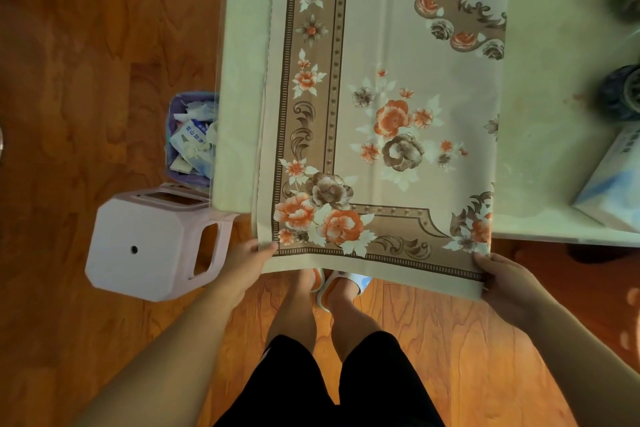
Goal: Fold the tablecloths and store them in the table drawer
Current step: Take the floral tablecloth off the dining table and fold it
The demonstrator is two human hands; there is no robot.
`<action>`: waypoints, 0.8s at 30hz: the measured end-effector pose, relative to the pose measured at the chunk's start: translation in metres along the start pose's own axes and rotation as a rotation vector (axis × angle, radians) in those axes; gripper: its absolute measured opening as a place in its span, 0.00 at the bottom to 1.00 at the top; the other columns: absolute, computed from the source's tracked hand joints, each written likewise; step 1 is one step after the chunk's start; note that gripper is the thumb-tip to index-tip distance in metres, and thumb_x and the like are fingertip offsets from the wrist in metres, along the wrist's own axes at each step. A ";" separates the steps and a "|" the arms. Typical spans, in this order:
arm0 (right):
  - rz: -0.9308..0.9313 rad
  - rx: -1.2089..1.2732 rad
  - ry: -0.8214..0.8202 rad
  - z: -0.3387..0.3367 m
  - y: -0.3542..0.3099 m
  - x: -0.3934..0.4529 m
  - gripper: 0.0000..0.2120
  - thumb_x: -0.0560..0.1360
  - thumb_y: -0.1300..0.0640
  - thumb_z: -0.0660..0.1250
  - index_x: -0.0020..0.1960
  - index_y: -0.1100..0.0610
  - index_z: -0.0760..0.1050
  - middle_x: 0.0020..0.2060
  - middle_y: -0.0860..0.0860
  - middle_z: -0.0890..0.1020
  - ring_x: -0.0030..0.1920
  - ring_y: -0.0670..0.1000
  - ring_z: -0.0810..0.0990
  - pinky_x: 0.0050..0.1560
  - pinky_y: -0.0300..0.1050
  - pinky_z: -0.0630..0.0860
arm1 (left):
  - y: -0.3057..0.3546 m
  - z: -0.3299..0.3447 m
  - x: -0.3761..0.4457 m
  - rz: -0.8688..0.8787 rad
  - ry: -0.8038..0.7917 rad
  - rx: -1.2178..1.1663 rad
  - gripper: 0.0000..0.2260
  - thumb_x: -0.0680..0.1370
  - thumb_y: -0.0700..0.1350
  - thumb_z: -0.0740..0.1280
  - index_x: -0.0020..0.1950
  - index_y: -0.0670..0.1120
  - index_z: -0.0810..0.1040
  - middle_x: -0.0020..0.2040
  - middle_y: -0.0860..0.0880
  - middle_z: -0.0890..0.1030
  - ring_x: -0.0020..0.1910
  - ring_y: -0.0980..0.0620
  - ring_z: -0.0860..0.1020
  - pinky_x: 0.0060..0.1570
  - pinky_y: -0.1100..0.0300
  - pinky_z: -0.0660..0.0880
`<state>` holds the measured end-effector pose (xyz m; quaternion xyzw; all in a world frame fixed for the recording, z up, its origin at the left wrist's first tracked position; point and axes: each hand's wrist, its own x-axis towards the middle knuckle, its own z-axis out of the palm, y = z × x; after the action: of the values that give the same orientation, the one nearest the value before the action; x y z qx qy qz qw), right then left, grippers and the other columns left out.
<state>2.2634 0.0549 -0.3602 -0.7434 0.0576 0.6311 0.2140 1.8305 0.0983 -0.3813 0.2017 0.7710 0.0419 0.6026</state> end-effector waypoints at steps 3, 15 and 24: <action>-0.012 -0.031 0.011 0.001 0.000 -0.002 0.14 0.82 0.57 0.63 0.64 0.63 0.74 0.60 0.63 0.80 0.63 0.61 0.78 0.65 0.60 0.75 | 0.002 -0.006 -0.003 0.059 0.040 0.119 0.10 0.84 0.50 0.64 0.62 0.49 0.80 0.54 0.52 0.84 0.53 0.55 0.80 0.46 0.61 0.74; -0.065 -0.158 0.088 0.002 0.002 -0.002 0.11 0.80 0.58 0.67 0.59 0.63 0.76 0.55 0.62 0.81 0.57 0.61 0.80 0.63 0.61 0.76 | -0.008 -0.008 -0.009 0.048 0.221 -0.185 0.03 0.81 0.44 0.69 0.54 0.49 0.81 0.52 0.48 0.85 0.54 0.48 0.84 0.50 0.55 0.80; 0.055 -0.172 -0.024 -0.010 -0.009 -0.008 0.15 0.78 0.64 0.67 0.63 0.68 0.73 0.59 0.65 0.79 0.59 0.63 0.79 0.57 0.59 0.78 | 0.015 -0.024 -0.038 -0.135 -0.011 -0.159 0.06 0.83 0.41 0.66 0.58 0.42 0.80 0.55 0.42 0.85 0.55 0.44 0.84 0.58 0.45 0.80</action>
<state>2.2743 0.0577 -0.3488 -0.7496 0.0209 0.6481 0.1327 1.8185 0.1030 -0.3357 0.1010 0.7736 0.0612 0.6226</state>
